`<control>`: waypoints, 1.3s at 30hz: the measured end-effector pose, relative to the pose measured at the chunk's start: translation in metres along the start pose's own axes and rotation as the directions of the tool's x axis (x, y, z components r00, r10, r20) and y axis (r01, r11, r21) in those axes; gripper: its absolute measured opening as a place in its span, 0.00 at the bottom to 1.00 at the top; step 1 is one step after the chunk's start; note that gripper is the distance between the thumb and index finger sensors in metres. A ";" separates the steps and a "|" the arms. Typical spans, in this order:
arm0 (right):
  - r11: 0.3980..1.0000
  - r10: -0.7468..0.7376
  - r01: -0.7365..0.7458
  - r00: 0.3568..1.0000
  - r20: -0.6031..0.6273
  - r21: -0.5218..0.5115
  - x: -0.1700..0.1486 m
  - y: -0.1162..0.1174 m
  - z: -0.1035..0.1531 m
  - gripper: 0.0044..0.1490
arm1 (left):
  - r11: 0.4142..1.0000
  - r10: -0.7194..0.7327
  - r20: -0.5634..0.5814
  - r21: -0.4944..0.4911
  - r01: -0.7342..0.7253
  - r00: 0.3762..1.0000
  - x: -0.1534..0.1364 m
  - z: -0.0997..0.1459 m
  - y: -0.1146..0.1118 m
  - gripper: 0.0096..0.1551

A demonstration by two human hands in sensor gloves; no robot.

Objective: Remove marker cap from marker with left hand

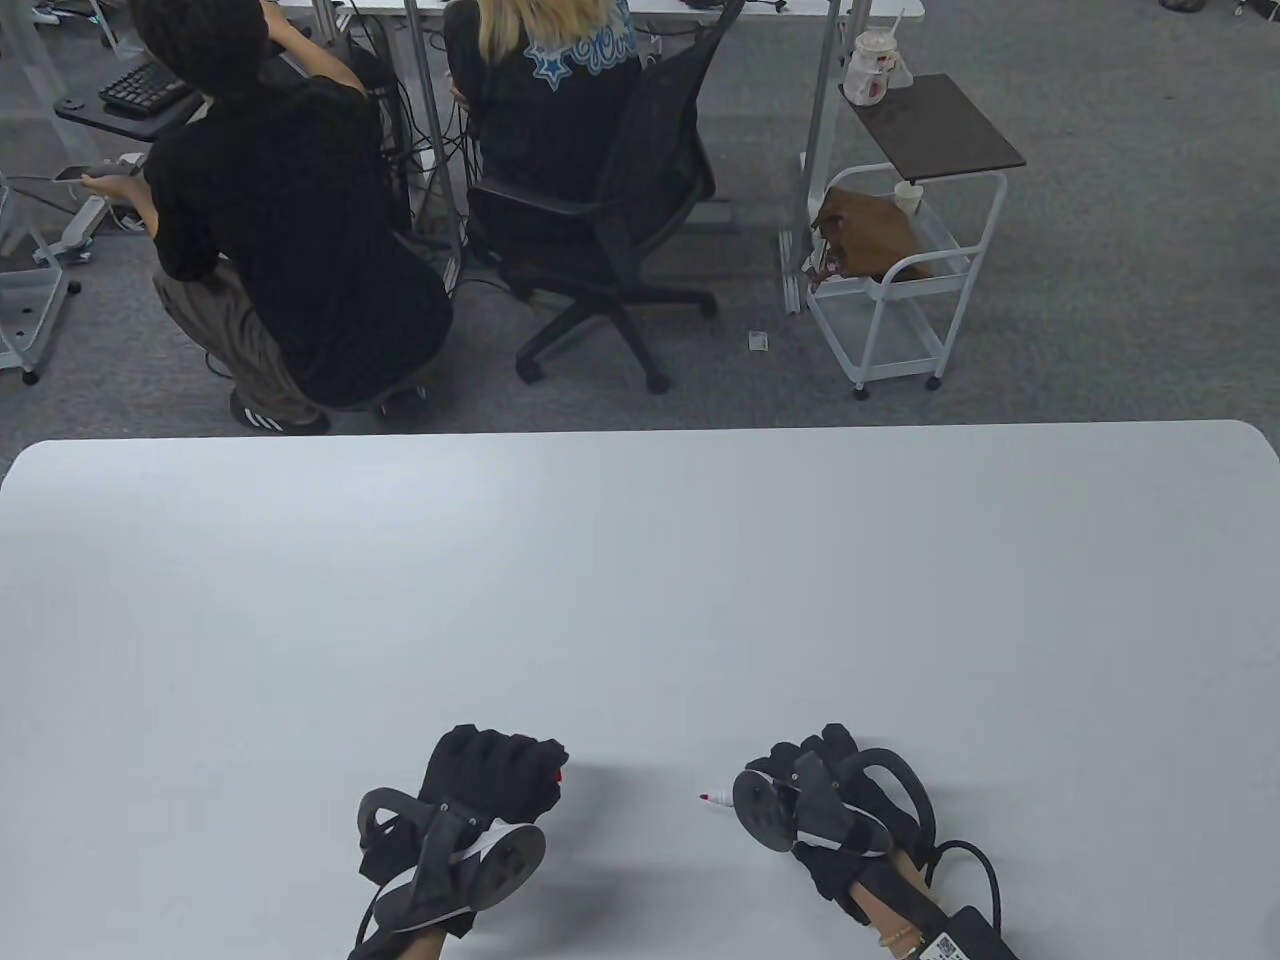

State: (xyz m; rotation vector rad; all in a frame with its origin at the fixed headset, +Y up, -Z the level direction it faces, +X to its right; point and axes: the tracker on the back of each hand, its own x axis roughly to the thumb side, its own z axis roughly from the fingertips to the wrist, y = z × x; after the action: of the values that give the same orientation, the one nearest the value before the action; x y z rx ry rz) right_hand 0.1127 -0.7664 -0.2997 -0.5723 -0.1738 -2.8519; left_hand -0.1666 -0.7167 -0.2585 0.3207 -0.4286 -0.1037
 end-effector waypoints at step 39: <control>0.859 -0.505 0.510 0.859 0.088 -0.046 -0.052 -0.017 0.018 0.57 | 0.888 -0.111 0.040 -0.445 0.117 0.993 0.010 -0.016 -0.054 0.23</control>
State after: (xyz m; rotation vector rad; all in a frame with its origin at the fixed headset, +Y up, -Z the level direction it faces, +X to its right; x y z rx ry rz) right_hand 0.1613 -0.7365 -0.3049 -0.7402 -0.2789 -3.3617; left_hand -0.1523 -0.7651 -0.2865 -0.1113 -0.3863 -0.3154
